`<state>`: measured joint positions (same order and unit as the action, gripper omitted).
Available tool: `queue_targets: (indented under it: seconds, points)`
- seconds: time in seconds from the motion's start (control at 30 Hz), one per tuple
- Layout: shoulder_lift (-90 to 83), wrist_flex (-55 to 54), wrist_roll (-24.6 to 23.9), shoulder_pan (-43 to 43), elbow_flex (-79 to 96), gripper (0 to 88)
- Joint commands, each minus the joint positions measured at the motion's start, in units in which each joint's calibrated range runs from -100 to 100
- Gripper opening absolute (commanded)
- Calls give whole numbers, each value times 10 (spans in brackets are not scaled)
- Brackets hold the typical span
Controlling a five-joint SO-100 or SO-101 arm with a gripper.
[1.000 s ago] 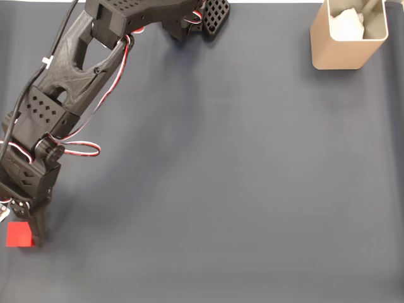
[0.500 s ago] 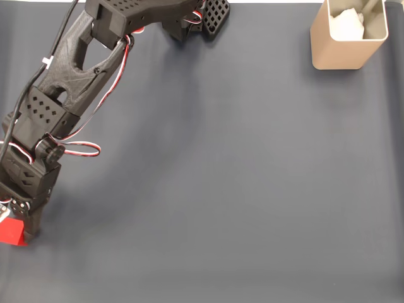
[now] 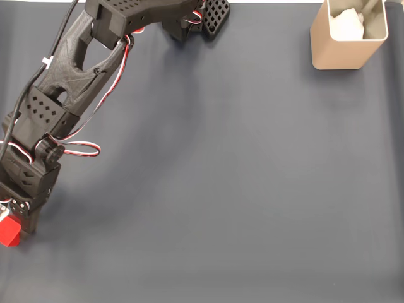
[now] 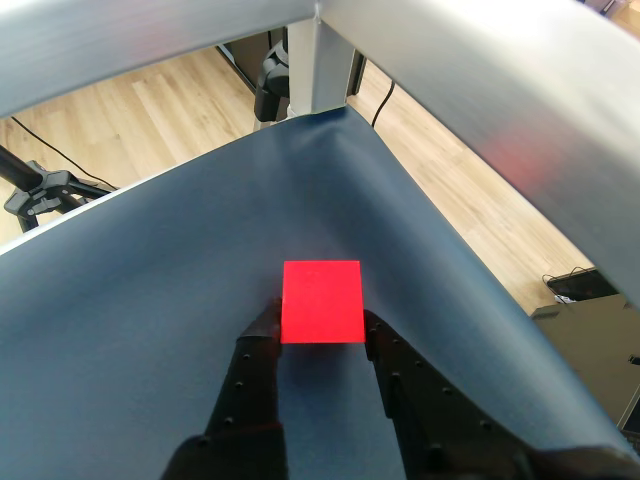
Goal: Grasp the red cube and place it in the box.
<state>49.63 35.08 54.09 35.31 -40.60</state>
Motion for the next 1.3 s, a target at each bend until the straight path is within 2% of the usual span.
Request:
queue_targets:
  seconds: [0.0, 0.1, 0.2, 0.6, 0.7, 1.27]
  points:
    - [-28, -11, -11, -2, -29, 158]
    - [-28, -19, -19, -3, -28, 276]
    - [-32, -29, -24, -3, -24, 328]
    - [-33, -30, -24, -8, -22, 350]
    - [-32, -30, -22, -8, -21, 339]
    - [-45, -18, -8, -11, 6, 88]
